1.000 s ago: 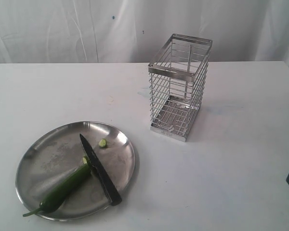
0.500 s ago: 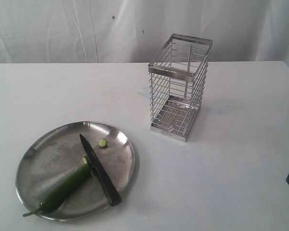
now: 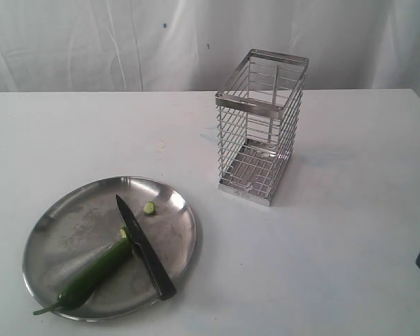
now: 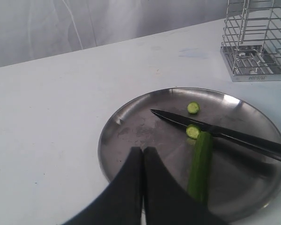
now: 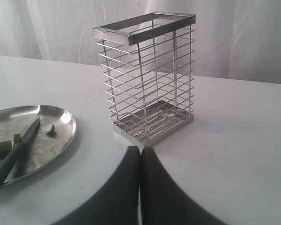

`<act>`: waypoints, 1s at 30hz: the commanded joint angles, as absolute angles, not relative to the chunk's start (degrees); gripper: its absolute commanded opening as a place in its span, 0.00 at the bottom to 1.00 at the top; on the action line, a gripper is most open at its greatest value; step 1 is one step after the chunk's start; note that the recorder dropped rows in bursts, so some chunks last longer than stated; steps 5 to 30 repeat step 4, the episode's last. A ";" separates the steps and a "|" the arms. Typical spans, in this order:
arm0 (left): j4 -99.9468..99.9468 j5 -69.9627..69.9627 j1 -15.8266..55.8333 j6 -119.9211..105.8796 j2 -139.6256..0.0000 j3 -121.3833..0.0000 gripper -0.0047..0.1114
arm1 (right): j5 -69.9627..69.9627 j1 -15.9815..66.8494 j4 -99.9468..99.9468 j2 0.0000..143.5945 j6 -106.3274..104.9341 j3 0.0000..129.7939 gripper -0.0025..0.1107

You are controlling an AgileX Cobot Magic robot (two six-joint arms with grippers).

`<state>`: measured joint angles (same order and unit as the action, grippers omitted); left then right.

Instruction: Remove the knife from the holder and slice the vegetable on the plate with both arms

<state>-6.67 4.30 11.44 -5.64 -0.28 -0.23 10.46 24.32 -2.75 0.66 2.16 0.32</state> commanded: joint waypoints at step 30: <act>-6.93 4.04 11.43 -5.09 0.00 0.00 0.04 | 10.18 23.95 -2.89 0.49 1.75 0.00 0.02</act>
